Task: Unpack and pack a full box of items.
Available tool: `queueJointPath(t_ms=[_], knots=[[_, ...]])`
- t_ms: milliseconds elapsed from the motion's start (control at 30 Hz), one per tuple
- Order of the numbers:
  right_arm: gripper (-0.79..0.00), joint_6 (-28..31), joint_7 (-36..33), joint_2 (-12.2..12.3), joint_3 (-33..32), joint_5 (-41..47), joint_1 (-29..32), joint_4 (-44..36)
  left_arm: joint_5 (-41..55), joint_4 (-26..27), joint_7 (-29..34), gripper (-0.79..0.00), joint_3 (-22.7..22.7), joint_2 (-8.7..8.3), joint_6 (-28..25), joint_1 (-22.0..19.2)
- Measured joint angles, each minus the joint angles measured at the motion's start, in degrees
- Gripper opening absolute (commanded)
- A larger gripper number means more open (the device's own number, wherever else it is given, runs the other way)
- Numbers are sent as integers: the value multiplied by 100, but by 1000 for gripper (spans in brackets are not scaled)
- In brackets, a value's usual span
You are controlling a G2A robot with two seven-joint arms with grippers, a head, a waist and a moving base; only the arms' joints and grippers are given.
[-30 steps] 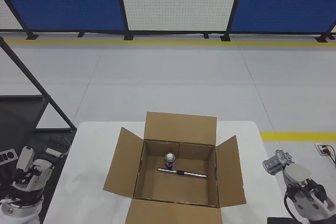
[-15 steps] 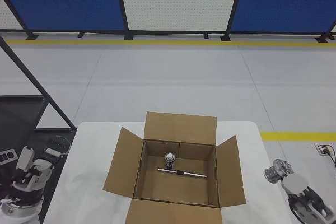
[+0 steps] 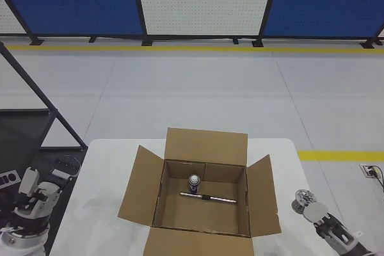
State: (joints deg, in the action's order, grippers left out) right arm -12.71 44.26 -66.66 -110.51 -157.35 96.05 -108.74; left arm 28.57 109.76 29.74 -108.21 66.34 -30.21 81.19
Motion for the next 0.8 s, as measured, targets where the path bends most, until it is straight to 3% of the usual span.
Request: queueJointPath(t_ms=[467,800], knots=[[-785,-17,23,24,57,-131,-1,6,0,0,0,0,0,0,0,0],[-785,-794,995,147,186,-134,-482,1177,0,0,0,0,0,0,0,0]])
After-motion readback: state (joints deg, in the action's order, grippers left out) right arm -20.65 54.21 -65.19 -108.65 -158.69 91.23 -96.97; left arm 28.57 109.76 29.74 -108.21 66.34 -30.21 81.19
